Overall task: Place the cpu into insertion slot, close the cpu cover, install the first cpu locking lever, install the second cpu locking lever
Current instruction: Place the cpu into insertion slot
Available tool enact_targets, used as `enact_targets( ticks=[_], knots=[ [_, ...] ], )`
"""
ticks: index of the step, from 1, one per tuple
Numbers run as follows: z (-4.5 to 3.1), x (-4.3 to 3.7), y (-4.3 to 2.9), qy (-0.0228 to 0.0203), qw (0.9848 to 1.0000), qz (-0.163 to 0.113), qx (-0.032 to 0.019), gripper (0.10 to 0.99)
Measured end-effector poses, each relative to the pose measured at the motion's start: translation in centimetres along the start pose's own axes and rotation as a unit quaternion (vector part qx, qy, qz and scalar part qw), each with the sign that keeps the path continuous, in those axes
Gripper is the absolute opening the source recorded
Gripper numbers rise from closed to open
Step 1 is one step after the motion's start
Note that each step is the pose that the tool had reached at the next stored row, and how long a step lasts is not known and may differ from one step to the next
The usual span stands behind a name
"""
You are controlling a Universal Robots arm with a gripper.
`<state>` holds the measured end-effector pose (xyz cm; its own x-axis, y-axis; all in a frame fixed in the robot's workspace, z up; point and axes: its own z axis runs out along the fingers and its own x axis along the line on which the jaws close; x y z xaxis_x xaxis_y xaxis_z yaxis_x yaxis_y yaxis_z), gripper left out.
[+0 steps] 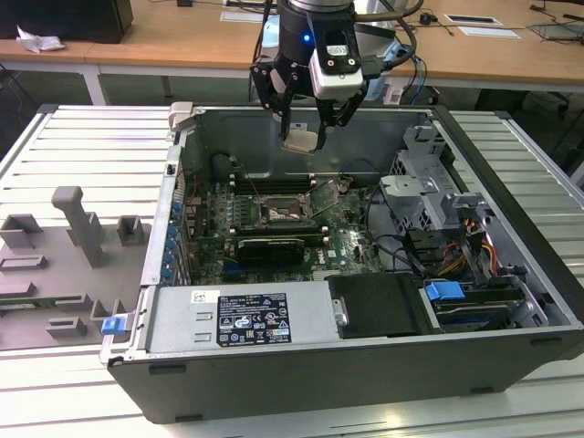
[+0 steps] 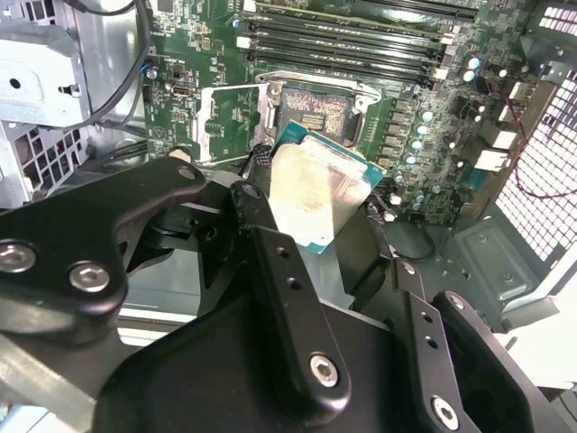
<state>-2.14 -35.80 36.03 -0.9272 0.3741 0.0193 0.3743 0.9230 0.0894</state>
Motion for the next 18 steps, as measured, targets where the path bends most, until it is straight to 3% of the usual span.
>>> enact_targets(
  ticks=[18],
  knots=[
    [0.0, 0.0, 0.0, -0.0022, 0.9997, 0.024, -0.0004, 0.529]
  ],
)
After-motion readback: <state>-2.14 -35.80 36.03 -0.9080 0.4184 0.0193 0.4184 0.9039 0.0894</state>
